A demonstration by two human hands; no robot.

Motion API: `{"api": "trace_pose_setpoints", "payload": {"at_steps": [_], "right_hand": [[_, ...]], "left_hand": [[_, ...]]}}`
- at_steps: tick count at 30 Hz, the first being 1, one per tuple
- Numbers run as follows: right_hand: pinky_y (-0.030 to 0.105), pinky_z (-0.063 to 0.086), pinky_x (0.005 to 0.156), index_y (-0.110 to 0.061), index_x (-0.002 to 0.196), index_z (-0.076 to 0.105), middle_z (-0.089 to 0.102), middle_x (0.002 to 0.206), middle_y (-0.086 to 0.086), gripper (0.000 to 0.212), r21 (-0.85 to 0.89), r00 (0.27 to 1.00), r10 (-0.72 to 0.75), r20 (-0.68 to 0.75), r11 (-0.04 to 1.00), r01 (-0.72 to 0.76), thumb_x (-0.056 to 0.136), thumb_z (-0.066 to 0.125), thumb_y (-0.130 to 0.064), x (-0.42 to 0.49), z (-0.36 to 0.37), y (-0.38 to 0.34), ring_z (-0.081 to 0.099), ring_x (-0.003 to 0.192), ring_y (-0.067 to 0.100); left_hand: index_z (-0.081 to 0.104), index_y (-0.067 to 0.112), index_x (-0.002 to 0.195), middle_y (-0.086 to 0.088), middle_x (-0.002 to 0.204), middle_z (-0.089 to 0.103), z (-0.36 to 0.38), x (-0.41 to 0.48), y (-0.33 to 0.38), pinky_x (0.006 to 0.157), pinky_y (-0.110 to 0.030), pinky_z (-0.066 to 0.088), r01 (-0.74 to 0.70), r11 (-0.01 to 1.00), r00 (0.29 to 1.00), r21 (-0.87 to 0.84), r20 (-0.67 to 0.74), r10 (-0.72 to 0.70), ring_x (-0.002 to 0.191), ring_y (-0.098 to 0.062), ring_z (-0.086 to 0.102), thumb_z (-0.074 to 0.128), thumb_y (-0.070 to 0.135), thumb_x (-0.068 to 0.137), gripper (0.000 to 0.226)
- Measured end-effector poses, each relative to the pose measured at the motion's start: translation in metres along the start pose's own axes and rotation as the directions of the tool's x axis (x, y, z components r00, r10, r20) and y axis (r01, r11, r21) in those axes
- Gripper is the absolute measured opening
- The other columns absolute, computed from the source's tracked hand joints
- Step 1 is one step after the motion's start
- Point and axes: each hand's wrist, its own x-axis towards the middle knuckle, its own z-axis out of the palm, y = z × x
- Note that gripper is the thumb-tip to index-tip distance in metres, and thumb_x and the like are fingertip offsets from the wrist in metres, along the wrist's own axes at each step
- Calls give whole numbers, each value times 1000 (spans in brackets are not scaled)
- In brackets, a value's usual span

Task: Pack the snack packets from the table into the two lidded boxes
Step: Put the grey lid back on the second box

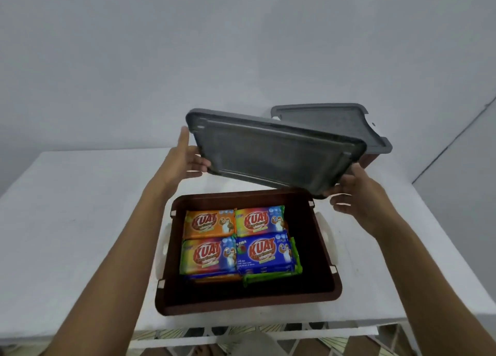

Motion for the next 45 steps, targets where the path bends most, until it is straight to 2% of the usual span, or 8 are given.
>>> {"api": "trace_pose_setpoints", "payload": {"at_steps": [4,9,15,23,29,32,37,45], "right_hand": [[31,49,62,-5,107,71,72,85,11,50,53,991,-14,132,999,7,101,40,-45,-15,2,-7,62,65,20],[22,55,58,-22,94,79,73,88,-3,22,-215,971,-61,230,970,112,93,62,-37,-44,8,4,71,76,15],[26,46,73,-24,126,62,63,98,-1,31,-761,912,-378,160,541,358,94,61,-26,-60,22,45,60,77,15],[23,40,67,-24,133,58,60,99,3,36,-894,862,-491,127,319,313,98,53,-31,-66,29,67,53,74,15],[32,46,80,-25,134,57,53,120,12,41,-828,839,-544,-3,472,303,93,61,-32,-66,30,78,55,103,28],[41,50,90,-21,143,45,53,133,9,56,-723,929,-359,-93,666,185,93,60,-43,-62,27,81,58,110,28],[22,45,63,-13,107,67,69,97,4,34,-553,955,-289,-62,807,208,92,59,-43,-63,23,88,65,87,23],[13,44,76,-16,136,56,66,120,0,52,-617,894,-444,-57,720,319,90,65,-39,-69,24,90,58,86,7]], "left_hand": [[73,11,104,-4,92,74,-31,-45,-6,77,-30,51,-6,992,999,-128,34,11,79,-16,67,22,68,95,77],[73,37,108,8,101,70,-51,-102,-32,68,-22,51,-2,996,996,87,93,-6,84,-9,68,43,60,94,40],[58,45,124,12,98,67,-35,-140,-74,63,-21,48,-57,889,979,453,-147,137,69,-8,65,66,37,89,36],[60,24,128,-2,112,68,-10,-158,-98,75,-37,45,-35,654,883,755,-283,374,98,-27,58,58,32,94,35],[44,25,143,-7,140,51,-9,-156,-103,90,-42,48,120,875,928,469,-367,69,117,-25,56,57,46,92,56],[48,18,141,-11,136,58,-10,-156,-103,92,-42,48,203,933,935,299,-342,-94,117,-28,58,57,50,91,60],[60,16,129,-9,124,66,-9,-160,-101,92,-43,52,153,958,924,245,-380,-50,110,-25,62,64,45,89,49],[64,23,128,-1,120,69,-8,-167,-103,76,-22,44,4,901,895,435,-403,190,90,-7,59,66,39,89,42]]}}
